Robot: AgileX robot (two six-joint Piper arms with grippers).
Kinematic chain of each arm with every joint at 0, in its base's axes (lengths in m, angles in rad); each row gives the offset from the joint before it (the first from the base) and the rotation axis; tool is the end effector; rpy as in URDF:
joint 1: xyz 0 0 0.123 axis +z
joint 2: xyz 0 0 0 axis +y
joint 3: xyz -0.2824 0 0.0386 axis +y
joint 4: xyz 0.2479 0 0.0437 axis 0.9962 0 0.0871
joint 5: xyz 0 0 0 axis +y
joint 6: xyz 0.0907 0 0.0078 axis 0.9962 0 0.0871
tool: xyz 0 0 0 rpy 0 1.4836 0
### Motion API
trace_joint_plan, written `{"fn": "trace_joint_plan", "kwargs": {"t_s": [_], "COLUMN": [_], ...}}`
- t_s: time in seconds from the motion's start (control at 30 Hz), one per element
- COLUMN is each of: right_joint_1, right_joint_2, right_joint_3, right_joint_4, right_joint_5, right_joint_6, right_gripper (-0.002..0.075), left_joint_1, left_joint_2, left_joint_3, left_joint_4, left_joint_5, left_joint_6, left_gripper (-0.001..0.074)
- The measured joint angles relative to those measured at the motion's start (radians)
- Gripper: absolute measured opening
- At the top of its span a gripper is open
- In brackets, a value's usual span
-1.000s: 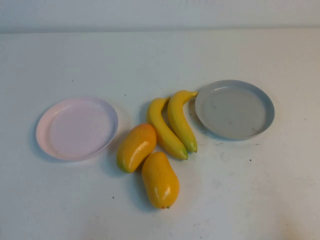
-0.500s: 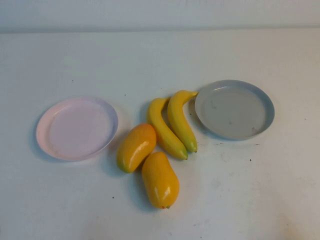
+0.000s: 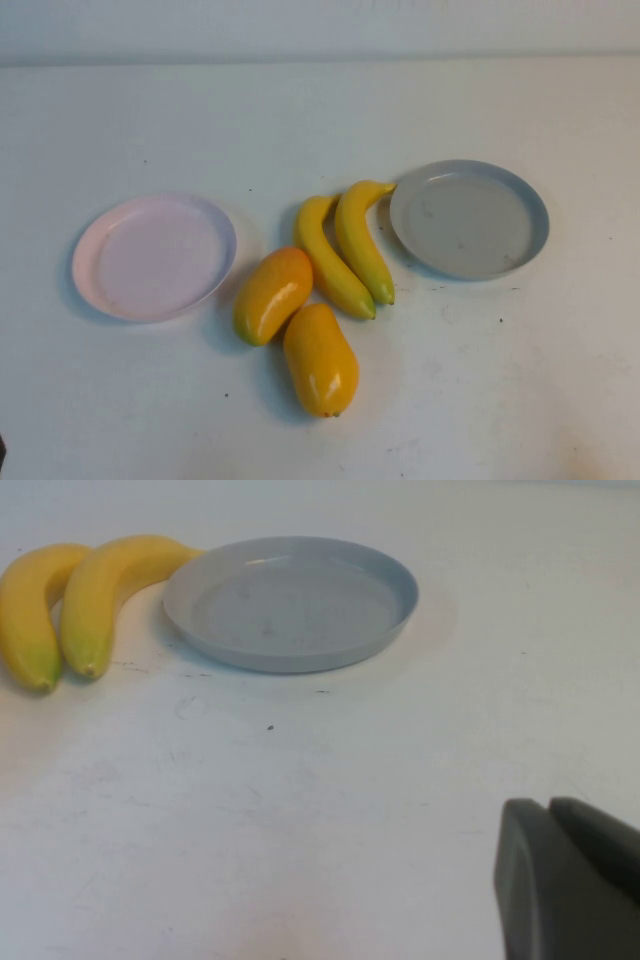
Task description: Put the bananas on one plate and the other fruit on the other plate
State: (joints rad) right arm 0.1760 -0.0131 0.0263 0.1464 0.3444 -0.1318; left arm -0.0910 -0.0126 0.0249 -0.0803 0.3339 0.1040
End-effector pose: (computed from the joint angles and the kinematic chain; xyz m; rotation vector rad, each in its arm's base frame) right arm 0.0516 0.0138 0.1742 -0.1906 1.8310 0.1729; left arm 0.0531 -0.0073 0.1753 0.1274 1.8248 -0.0683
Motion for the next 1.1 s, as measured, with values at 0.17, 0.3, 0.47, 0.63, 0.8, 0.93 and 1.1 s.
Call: {"fn": "trace_joint_plan", "kwargs": {"t_s": [0.17,0.3,0.47,0.63,0.8,0.93,1.1], "right_joint_1": [0.000,0.000,0.000,0.000,0.000,0.000,0.000], "right_joint_2": [0.000,0.000,0.000,0.000,0.000,0.000,0.000], "right_joint_3": [0.000,0.000,0.000,0.000,0.000,0.000,0.000], "right_joint_4": [0.000,0.000,0.000,0.000,0.000,0.000,0.000], "right_joint_5": [0.000,0.000,0.000,0.000,0.000,0.000,0.000], "right_joint_6": [0.000,0.000,0.000,0.000,0.000,0.000,0.000], "right_gripper": [-0.0015,-0.0015,-0.0015,-0.0015,-0.0015,-0.0015,-0.0015], "left_joint_1": [0.000,0.000,0.000,0.000,0.000,0.000,0.000], "left_joint_2": [0.000,0.000,0.000,0.028,0.244,0.463,0.772], "left_joint_3": [0.000,0.000,0.000,-0.063,-0.299,-0.490,-0.679], "left_joint_4": [-0.162,-0.327,-0.456,-0.483,-0.432,-0.399,-0.390], "left_joint_5": [-0.060,-0.136,-0.177,-0.117,0.039,0.231,0.463], "left_joint_6": [-0.043,-0.104,-0.138,-0.169,-0.171,-0.156,-0.016], "left_gripper": [-0.0005,-0.0005,-0.0005,-0.0005,-0.0005,-0.0005,-0.0005]}}
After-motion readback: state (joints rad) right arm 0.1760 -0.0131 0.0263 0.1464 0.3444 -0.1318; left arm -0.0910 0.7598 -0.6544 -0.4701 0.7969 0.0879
